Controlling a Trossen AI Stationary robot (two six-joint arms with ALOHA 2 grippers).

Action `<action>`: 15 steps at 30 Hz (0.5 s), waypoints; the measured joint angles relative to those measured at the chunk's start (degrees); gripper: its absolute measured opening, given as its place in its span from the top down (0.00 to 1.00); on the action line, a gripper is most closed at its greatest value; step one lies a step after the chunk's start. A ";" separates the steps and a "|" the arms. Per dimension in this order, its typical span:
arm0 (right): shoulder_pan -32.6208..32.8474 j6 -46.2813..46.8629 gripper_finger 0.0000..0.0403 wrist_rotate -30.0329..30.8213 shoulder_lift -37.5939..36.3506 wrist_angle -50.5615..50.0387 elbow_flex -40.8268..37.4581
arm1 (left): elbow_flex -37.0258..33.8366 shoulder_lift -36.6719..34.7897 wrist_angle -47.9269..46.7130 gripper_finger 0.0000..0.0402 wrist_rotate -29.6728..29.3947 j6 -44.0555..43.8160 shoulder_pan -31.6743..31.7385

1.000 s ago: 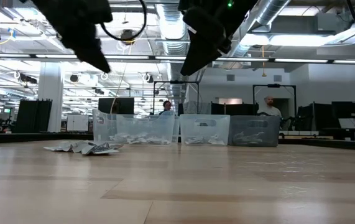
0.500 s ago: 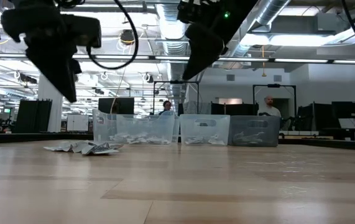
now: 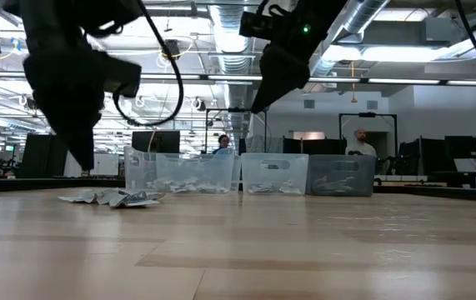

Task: Pick & Place First Aid Supplies
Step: Put the towelette pack into the bottom transparent bin

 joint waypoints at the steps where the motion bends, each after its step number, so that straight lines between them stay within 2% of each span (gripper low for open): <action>1: -0.21 -0.69 0.69 -0.01 0.00 0.00 0.00 | 0.00 0.92 0.00 0.79 0.00 -1.31 0.00; 11: -1.63 -6.73 0.69 -0.34 0.00 -0.02 0.00 | 0.07 9.61 3.92 0.79 -0.87 -7.82 0.00; 15: -1.64 -7.73 0.69 -2.93 0.00 -0.04 0.00 | 0.25 10.44 4.51 0.79 -1.84 -8.05 -0.04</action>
